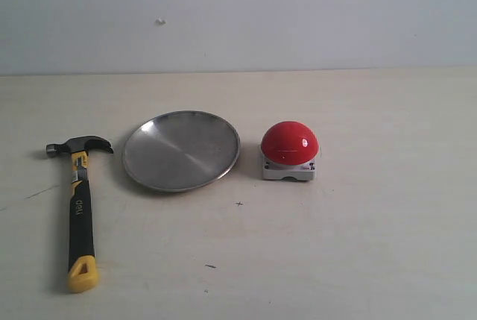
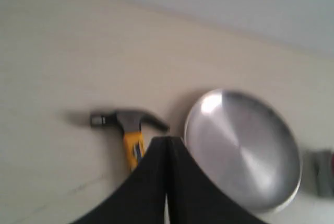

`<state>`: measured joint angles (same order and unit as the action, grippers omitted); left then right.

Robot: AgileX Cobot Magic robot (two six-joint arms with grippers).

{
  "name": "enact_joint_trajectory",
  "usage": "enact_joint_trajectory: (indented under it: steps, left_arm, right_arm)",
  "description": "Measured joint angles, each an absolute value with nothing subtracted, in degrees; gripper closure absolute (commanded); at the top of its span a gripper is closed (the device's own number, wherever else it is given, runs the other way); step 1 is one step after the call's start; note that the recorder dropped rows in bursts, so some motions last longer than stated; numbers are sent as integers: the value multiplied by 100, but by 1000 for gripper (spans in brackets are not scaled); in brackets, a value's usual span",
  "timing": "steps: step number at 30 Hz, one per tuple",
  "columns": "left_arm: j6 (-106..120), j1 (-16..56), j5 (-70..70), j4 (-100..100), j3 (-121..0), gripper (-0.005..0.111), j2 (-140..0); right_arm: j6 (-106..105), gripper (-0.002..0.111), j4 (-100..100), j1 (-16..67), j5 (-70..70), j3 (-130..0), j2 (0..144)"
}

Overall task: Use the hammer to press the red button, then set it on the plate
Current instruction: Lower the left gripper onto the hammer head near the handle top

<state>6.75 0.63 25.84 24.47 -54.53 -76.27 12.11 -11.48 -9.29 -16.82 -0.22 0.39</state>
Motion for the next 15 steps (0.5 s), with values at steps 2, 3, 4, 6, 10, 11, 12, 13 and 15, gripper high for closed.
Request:
enact_joint_trajectory:
  steps: [2, 3, 4, 6, 10, 11, 12, 13, 15]
  left_arm:
    - [321, 63, 3983, 1890, -6527, 107, -8886]
    - [115, 63, 4460, 1618, -6872, 107, -9316]
    - [-53, 63, 4848, 1373, -7108, 107, -9631]
    - [-417, 63, 5369, 1005, -7543, 107, -10303]
    - [-754, 148, 5563, 750, -8019, 107, -11120]
    - [-795, 210, 5593, 725, -8114, 106, -11283]
    - [-811, 278, 5610, 725, -8204, 106, -11425]
    - [-821, 341, 5637, 725, -8269, 104, -11555]
    - [-835, 509, 5706, 697, -8413, 99, -11766]
  right_arm:
    - [1211, 108, -1148, -929, -1682, -22, 39]
    - [1211, 108, -1148, -929, -1682, -22, 39]
    - [1211, 108, -1148, -929, -1682, -22, 39]
    - [1211, 108, -1148, -929, -1682, -22, 39]
    - [1211, 108, -1148, -929, -1682, -22, 39]
    - [1211, 108, -1148, -929, -1682, -22, 39]
    - [1211, 108, -1148, -929, -1682, -22, 39]
    - [1211, 108, -1148, -929, -1682, -22, 39]
    - [1211, 108, -1148, -929, -1682, -22, 39]
